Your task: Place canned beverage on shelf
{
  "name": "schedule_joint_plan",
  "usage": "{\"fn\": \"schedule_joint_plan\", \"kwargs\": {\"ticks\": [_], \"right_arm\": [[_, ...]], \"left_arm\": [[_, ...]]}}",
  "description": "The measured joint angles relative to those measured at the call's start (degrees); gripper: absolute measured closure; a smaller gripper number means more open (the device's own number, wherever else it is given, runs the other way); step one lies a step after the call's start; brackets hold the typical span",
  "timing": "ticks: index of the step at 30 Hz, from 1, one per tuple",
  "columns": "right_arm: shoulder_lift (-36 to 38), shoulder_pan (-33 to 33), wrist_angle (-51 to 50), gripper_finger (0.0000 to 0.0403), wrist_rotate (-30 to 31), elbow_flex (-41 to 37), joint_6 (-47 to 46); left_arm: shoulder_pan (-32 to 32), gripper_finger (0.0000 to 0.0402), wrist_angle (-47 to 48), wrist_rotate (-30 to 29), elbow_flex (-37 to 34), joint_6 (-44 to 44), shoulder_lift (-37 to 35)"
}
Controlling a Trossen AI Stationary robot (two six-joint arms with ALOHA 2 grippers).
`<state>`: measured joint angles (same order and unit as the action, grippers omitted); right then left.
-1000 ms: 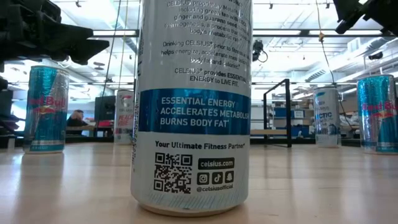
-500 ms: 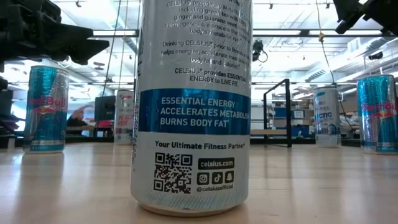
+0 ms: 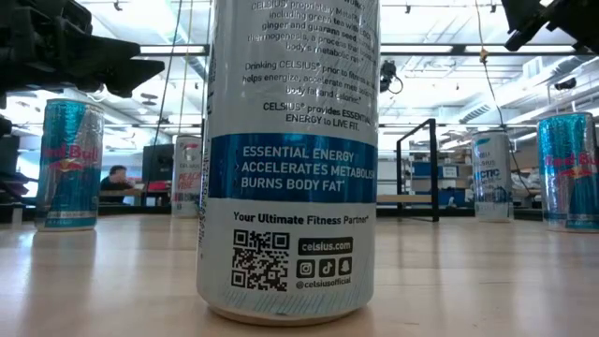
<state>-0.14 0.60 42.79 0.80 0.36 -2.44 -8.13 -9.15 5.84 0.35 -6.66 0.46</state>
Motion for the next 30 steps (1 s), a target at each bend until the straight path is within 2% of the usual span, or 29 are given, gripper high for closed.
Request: {"fn": "schedule_joint_plan", "kwargs": {"ticks": [25,30], "right_arm": [[0.0,0.0,0.1,0.0087,1.3,0.0,0.0],[0.0,0.0,0.8,0.0087,1.2,0.0,-2.6]], "left_arm": [[0.0,0.0086,0.0,0.0,0.0,0.0,0.0],[0.0,0.0086,0.0,0.0,0.0,0.0,0.0]]}}
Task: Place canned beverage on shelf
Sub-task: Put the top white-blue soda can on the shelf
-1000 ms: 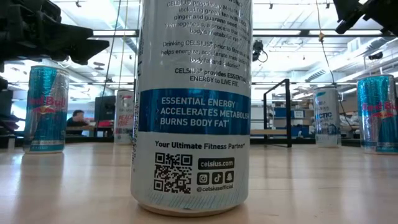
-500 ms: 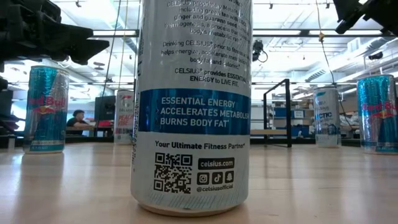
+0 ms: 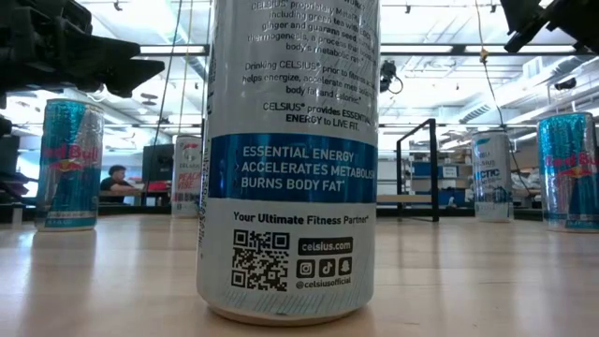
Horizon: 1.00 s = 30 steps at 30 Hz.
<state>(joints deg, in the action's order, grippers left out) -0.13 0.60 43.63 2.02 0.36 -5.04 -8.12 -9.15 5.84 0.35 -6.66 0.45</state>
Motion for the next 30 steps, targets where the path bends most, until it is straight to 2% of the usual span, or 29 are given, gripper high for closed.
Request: {"fn": "schedule_joint_plan", "kwargs": {"ticks": [6,18,24,28,30], "right_arm": [[0.0,0.0,0.9,0.0087,0.1,0.0,-0.1],[0.0,0.0,-1.4,0.0087,5.2,0.0,-1.7],[0.0,0.0,-5.8,0.0087,5.9,0.0,-3.2],[0.0,0.0,-7.5,0.0087,7.7,2.1,-0.4],[0.0,0.0,-11.9,0.0087,9.6,4.7,3.3]], "left_arm": [[0.0,0.0086,0.0,0.0,0.0,0.0,0.0],[0.0,0.0086,0.0,0.0,0.0,0.0,0.0],[0.0,0.0086,0.0,0.0,0.0,0.0,0.0],[0.0,0.0086,0.0,0.0,0.0,0.0,0.0],[0.0,0.0086,0.0,0.0,0.0,0.0,0.0]]}}
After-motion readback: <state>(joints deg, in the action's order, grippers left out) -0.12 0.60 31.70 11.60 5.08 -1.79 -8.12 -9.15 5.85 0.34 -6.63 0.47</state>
